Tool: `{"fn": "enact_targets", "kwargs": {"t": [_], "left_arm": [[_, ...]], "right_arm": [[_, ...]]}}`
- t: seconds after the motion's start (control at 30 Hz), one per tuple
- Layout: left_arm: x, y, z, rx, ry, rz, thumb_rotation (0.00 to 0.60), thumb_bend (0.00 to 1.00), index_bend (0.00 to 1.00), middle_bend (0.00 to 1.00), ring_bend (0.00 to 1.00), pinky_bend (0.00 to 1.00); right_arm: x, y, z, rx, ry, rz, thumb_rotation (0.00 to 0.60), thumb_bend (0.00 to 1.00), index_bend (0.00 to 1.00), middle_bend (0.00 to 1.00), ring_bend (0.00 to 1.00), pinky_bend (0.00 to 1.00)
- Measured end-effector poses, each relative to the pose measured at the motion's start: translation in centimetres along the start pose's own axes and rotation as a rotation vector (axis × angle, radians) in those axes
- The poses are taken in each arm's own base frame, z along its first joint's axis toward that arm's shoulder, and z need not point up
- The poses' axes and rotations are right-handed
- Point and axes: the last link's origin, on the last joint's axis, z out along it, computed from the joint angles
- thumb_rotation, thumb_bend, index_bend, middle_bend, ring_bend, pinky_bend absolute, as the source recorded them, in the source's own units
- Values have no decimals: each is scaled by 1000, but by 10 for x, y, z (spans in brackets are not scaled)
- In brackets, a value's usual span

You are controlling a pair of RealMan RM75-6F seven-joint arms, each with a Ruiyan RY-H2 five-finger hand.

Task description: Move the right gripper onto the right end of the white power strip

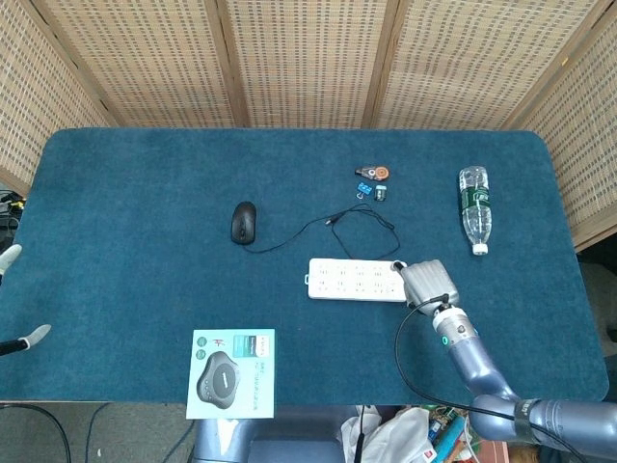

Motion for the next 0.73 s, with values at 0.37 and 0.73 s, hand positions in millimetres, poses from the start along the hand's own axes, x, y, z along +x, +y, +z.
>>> {"fn": "enact_targets", "kwargs": {"t": [0.37, 0.73], "left_arm": [[-6, -4, -4, -5, -9, 23, 600, 0, 0, 0, 0, 0], [-24, -9, -4, -29, -18, 48, 600, 0, 0, 0, 0, 0]], "right_arm": [[11, 38, -53, 22, 297, 192, 600, 0, 0, 2, 0, 18], [-38, 104, -133, -92, 454, 194, 600, 0, 0, 0, 0, 0]]}}
